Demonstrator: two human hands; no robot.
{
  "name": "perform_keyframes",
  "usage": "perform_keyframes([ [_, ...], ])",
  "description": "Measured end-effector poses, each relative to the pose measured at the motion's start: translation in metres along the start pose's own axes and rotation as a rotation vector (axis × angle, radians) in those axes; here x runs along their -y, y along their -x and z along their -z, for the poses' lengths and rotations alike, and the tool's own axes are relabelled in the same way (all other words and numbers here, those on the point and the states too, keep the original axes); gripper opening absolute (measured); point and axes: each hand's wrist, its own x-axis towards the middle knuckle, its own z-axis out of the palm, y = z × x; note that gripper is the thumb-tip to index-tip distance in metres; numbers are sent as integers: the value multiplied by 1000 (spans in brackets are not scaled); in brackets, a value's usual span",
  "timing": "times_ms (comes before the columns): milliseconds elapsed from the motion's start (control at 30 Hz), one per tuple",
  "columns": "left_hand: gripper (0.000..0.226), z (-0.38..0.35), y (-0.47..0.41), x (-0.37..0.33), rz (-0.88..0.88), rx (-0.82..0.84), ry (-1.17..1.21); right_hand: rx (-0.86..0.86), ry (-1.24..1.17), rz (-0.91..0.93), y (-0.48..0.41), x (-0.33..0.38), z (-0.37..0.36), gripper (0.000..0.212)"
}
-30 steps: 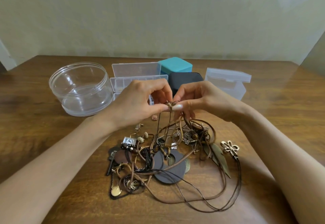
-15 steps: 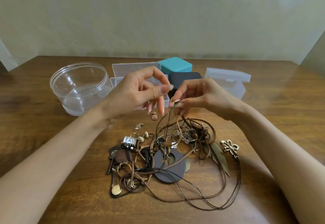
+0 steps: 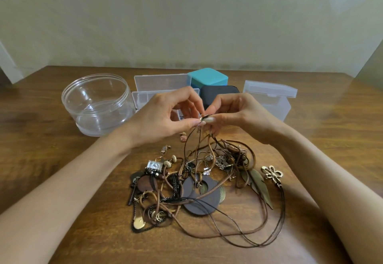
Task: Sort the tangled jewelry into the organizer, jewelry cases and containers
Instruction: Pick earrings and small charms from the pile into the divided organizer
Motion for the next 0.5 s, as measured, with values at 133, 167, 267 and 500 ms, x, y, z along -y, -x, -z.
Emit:
perform_keyframes([
  [133, 19, 0, 0, 4, 34, 32, 39, -2, -18, 9, 0, -1, -1, 9],
  [167, 19, 0, 0, 4, 52, 43, 74, -7, -34, 11, 0, -2, -1, 9],
  [267, 19, 2, 0, 5, 101, 73, 224, -16, -67, 17, -1, -2, -3, 10],
  [500, 25, 5, -1, 3, 145, 87, 312, -9, -61, 7, -2, -3, 4, 20],
])
